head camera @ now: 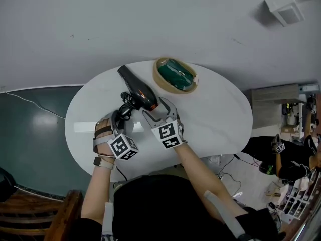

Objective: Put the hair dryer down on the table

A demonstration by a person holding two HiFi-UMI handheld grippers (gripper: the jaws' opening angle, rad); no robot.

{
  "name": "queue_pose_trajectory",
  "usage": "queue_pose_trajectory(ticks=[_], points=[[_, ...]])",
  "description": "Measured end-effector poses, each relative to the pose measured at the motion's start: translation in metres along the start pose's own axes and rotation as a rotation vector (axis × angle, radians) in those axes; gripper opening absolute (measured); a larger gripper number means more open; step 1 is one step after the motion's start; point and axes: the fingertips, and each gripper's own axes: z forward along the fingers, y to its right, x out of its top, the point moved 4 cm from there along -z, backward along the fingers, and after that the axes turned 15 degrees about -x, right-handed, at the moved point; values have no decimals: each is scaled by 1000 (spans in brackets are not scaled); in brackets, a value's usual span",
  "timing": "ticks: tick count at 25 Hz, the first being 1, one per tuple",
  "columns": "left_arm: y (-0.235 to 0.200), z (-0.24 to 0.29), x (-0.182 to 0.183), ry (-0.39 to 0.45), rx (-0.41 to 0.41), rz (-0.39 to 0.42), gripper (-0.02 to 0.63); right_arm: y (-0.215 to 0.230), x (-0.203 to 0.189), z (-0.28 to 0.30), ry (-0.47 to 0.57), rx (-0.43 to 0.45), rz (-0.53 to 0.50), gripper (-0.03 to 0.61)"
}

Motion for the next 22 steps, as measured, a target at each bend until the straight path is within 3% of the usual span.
queue_pose_trajectory(ticks=[10, 13, 18, 22], points=[[10, -40, 11, 18, 67, -97, 212, 22, 12, -47, 72, 36, 91, 351], [16, -56, 24, 67, 85, -137, 201, 34, 14, -65, 110, 20, 114, 279], [23, -85, 54, 202, 99, -247, 124, 59, 15, -96, 161, -5, 145, 196], [28, -108, 80, 266, 165, -247, 81, 81, 9, -119, 179, -16, 179, 150]])
